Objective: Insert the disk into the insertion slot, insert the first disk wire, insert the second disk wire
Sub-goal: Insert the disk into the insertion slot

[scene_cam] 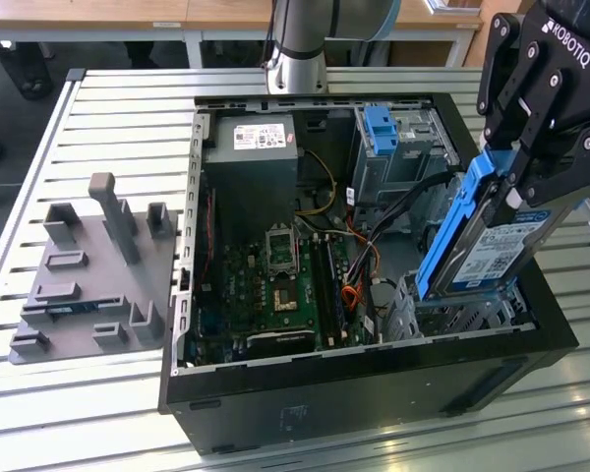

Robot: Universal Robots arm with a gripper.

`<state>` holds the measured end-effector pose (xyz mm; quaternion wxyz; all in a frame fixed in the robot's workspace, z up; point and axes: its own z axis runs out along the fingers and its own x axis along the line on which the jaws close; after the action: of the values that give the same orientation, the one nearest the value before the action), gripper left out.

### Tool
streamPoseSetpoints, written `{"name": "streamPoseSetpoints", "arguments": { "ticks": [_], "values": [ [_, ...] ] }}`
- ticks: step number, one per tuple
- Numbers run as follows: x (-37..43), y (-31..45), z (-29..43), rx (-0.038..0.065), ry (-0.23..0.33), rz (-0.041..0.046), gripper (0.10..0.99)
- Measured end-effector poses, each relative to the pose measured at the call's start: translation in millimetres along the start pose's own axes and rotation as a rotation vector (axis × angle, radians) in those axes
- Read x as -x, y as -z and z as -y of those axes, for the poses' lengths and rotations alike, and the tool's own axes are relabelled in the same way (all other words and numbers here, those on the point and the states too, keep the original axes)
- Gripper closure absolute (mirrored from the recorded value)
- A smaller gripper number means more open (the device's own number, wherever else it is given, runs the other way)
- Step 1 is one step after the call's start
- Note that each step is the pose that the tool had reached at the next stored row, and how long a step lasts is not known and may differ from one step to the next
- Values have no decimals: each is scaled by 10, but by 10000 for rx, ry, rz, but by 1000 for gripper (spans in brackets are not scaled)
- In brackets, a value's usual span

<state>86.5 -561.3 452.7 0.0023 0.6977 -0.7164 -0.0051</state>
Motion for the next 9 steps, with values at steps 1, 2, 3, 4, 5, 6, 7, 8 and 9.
{"name": "streamPoseSetpoints", "arguments": {
  "ticks": [1,2,3,4,5,6,7,8,9],
  "values": [
    [4,-4,-3,0,0,3,722],
    [10,-8,-3,-1,1,5,722],
    [17,-11,-4,-3,2,5,722],
    [24,-14,-6,-3,-1,3,722],
    [32,-19,-8,-3,0,3,722],
    [41,-24,-11,-3,-1,4,722],
    [47,-29,-12,-4,-1,4,722],
    [54,-36,-12,-4,1,4,722],
    [62,-45,-13,-4,1,6,722]
  ]
}}
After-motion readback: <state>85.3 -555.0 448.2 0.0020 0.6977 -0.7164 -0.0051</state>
